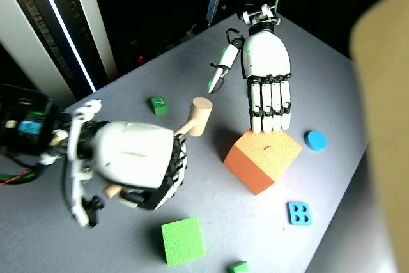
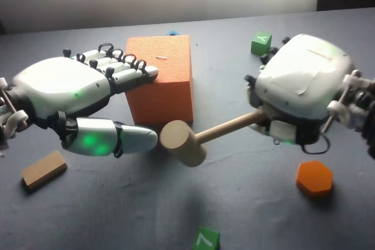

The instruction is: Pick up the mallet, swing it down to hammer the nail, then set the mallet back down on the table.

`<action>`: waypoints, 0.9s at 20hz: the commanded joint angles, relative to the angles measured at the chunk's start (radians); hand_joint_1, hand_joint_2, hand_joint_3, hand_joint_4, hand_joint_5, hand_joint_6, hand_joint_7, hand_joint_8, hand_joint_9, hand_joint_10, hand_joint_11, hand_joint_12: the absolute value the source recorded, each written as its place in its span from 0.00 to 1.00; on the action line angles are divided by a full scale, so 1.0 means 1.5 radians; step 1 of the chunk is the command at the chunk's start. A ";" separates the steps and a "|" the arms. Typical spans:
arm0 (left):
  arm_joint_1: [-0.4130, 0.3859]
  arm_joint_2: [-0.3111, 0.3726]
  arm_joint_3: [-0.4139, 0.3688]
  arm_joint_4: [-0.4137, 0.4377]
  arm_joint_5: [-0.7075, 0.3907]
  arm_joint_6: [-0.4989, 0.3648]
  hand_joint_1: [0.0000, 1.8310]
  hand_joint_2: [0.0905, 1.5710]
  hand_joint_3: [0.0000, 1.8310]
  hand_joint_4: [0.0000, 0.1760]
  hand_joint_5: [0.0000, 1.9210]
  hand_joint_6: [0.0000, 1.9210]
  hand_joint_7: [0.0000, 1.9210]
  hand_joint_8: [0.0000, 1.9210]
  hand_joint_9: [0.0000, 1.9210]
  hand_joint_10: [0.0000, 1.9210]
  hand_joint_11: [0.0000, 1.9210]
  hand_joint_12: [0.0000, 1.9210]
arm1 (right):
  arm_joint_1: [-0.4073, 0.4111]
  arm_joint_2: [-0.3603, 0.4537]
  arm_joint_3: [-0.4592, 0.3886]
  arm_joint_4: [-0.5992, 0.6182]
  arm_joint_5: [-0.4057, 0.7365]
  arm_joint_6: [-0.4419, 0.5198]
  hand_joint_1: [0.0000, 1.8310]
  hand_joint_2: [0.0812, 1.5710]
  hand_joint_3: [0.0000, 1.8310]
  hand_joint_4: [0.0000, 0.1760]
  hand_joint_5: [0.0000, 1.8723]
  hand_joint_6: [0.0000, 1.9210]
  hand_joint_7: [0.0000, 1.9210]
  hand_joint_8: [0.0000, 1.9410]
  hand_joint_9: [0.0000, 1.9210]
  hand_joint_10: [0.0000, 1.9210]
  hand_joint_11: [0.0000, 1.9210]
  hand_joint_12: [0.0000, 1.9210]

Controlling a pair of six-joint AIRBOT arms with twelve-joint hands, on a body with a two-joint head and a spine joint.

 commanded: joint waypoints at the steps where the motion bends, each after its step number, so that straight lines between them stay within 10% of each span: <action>1: -0.012 0.010 0.000 -0.005 -0.072 -0.003 0.00 0.72 0.00 0.00 0.04 0.00 0.05 0.00 0.04 0.00 0.00 0.09 | 0.003 -0.005 0.004 -0.015 0.086 -0.005 0.33 0.95 0.00 1.00 0.74 1.00 0.84 1.00 0.91 1.00 0.99 1.00; 18: -0.076 0.051 -0.028 -0.003 -0.063 -0.010 0.00 0.72 0.00 0.00 0.05 0.00 0.06 0.01 0.06 0.01 0.01 0.09 | -0.039 -0.108 0.076 -0.016 0.117 -0.032 0.22 0.93 0.00 1.00 0.63 1.00 0.71 1.00 0.79 1.00 0.90 1.00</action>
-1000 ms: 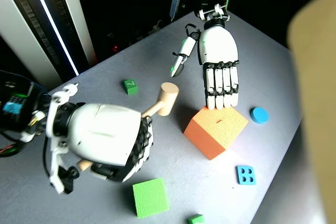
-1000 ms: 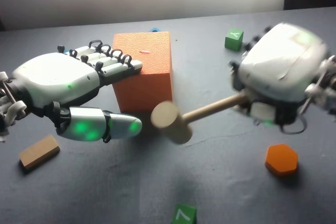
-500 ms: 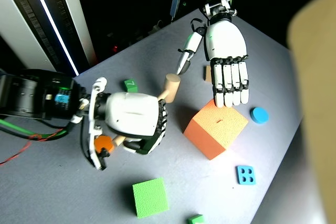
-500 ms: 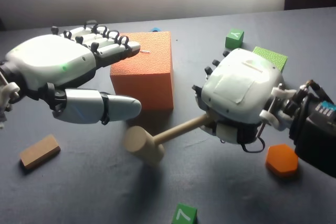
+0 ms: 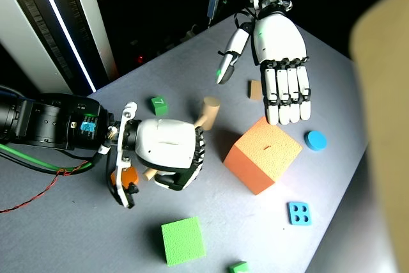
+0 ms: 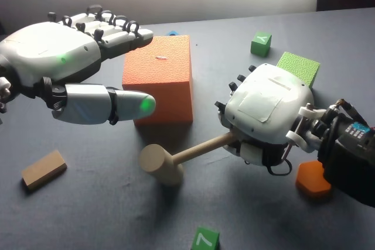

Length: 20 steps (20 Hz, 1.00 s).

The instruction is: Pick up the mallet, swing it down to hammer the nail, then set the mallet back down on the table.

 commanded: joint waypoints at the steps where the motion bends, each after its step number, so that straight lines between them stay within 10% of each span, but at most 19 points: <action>1: -0.011 0.010 -0.003 -0.002 -0.073 -0.001 0.00 0.72 0.00 0.00 0.05 0.00 0.06 0.00 0.06 0.00 0.00 0.09 | 0.001 0.005 0.002 -0.019 0.071 -0.005 0.17 0.93 0.00 1.00 0.61 1.00 0.69 1.00 0.76 1.00 0.86 1.00; 2: -0.012 0.012 -0.004 -0.002 -0.073 -0.001 0.00 0.72 0.00 0.00 0.05 0.00 0.06 0.00 0.06 0.00 0.01 0.10 | 0.000 0.006 0.002 -0.020 0.067 -0.005 0.15 0.91 0.00 0.99 0.58 1.00 0.64 1.00 0.70 1.00 0.80 1.00; 3: -0.012 0.013 -0.004 -0.002 -0.073 -0.001 0.00 0.72 0.00 0.00 0.05 0.00 0.06 0.00 0.05 0.00 0.00 0.10 | -0.001 0.007 0.002 -0.022 0.065 -0.005 0.15 0.89 0.00 0.33 0.55 1.00 0.61 1.00 0.67 1.00 0.77 1.00; 4: -0.013 0.016 -0.006 -0.002 -0.073 -0.001 0.00 0.72 0.00 0.00 0.04 0.00 0.05 0.00 0.05 0.00 0.00 0.08 | -0.003 0.007 0.002 -0.022 0.064 -0.005 0.18 0.87 0.00 0.00 0.50 1.00 0.57 1.00 0.62 1.00 0.71 1.00; 8: -0.012 0.018 -0.010 -0.002 -0.073 -0.001 0.00 0.71 0.00 0.00 0.05 0.00 0.07 0.01 0.06 0.01 0.01 0.09 | -0.008 0.008 0.002 -0.022 0.065 -0.007 0.23 0.85 0.00 0.00 0.29 0.82 0.31 0.86 0.32 0.89 0.34 0.89; 13: -0.010 0.018 -0.013 -0.002 -0.072 -0.001 0.00 0.71 0.00 0.00 0.06 0.00 0.08 0.01 0.07 0.01 0.01 0.10 | -0.009 0.008 0.002 -0.023 0.067 -0.010 0.27 0.81 0.00 0.00 0.26 0.64 0.27 0.70 0.27 0.72 0.27 0.74; 20: -0.010 0.018 -0.016 -0.002 -0.068 -0.003 0.00 0.71 0.00 0.00 0.06 0.00 0.07 0.00 0.06 0.00 0.01 0.10 | -0.013 0.011 0.002 -0.023 0.068 -0.011 0.27 0.73 0.00 0.00 0.30 0.14 0.32 0.16 0.25 0.25 0.06 0.62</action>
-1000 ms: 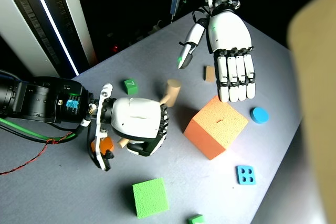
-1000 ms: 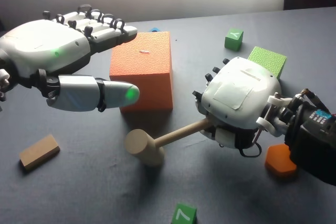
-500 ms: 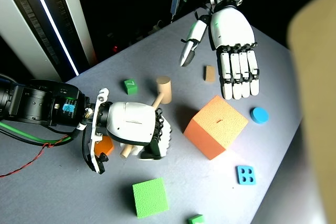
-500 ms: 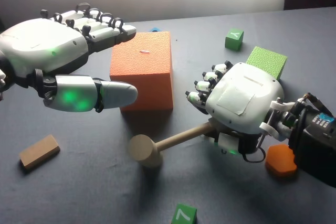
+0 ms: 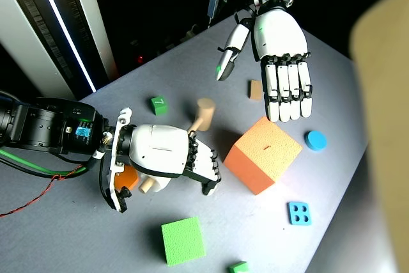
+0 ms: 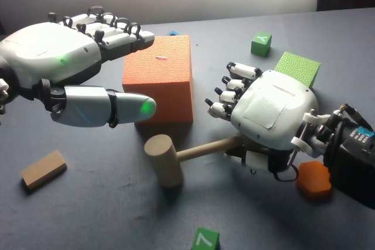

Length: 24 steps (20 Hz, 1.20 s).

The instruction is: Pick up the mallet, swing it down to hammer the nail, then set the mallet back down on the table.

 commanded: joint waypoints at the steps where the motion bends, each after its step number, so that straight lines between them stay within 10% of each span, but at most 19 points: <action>1: -0.006 0.007 -0.002 -0.006 -0.073 -0.003 0.00 0.71 0.00 0.00 0.06 0.00 0.08 0.00 0.07 0.00 0.01 0.10 | 0.000 0.005 0.001 -0.019 0.078 -0.005 0.28 0.73 0.00 0.00 0.31 0.10 0.33 0.10 0.26 0.19 0.04 0.62; 8: -0.008 0.007 -0.001 -0.006 -0.071 -0.005 0.00 0.71 0.00 0.00 0.06 0.00 0.08 0.00 0.07 0.00 0.01 0.11 | 0.003 0.007 0.001 -0.022 0.083 -0.005 0.30 0.70 0.00 0.00 0.26 0.00 0.28 0.00 0.24 0.03 0.00 0.61; 24: -0.009 0.007 0.001 -0.006 -0.071 -0.006 0.00 0.71 0.00 0.00 0.05 0.00 0.07 0.00 0.06 0.00 0.00 0.11 | 0.001 0.055 -0.038 -0.026 0.063 0.023 0.38 0.71 0.00 0.00 0.15 0.00 0.14 0.00 0.13 0.00 0.00 0.37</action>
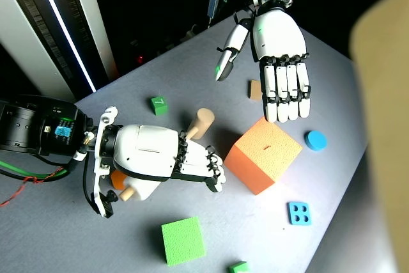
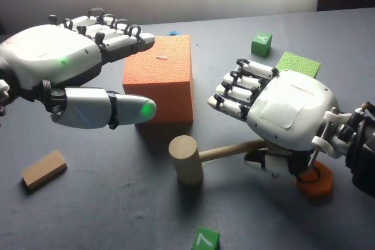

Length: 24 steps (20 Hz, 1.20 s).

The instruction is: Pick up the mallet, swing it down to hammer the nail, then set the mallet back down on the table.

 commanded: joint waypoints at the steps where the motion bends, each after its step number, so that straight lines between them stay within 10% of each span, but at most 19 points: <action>1: -0.009 0.007 0.002 -0.005 -0.079 -0.003 0.00 0.72 0.00 0.00 0.05 0.00 0.07 0.00 0.06 0.00 0.00 0.11 | 0.011 0.000 0.002 -0.015 0.084 0.000 0.37 0.72 0.00 0.00 0.14 0.00 0.13 0.00 0.11 0.00 0.00 0.34; 9: -0.011 0.007 0.002 -0.005 -0.079 -0.007 0.00 0.71 0.00 0.00 0.06 0.00 0.07 0.00 0.06 0.00 0.00 0.12 | 0.025 0.023 -0.011 -0.015 0.072 0.012 0.42 0.70 0.00 0.00 0.08 0.00 0.07 0.00 0.06 0.00 0.00 0.20; 18: -0.013 0.010 -0.001 -0.005 -0.079 -0.011 0.00 0.72 0.00 0.00 0.05 0.00 0.07 0.01 0.06 0.00 0.00 0.10 | 0.107 0.200 -0.168 0.034 -0.035 0.105 0.57 0.56 0.00 0.00 0.02 0.01 0.00 0.00 0.00 0.00 0.02 0.01; 22: -0.020 0.018 -0.008 -0.005 -0.077 -0.011 0.00 0.72 0.00 0.00 0.07 0.00 0.08 0.00 0.07 0.00 0.01 0.12 | 0.145 0.287 -0.228 0.107 -0.116 0.108 0.55 0.54 0.00 0.00 0.08 0.01 0.05 0.01 0.04 0.01 0.00 0.16; 24: -0.033 0.023 -0.009 0.010 -0.063 -0.018 0.00 0.76 0.00 0.00 0.25 0.01 0.32 0.01 0.30 0.02 0.10 0.24 | 0.167 0.319 -0.241 0.143 -0.155 0.108 0.51 0.57 0.00 0.00 0.20 0.05 0.23 0.07 0.21 0.10 0.00 0.54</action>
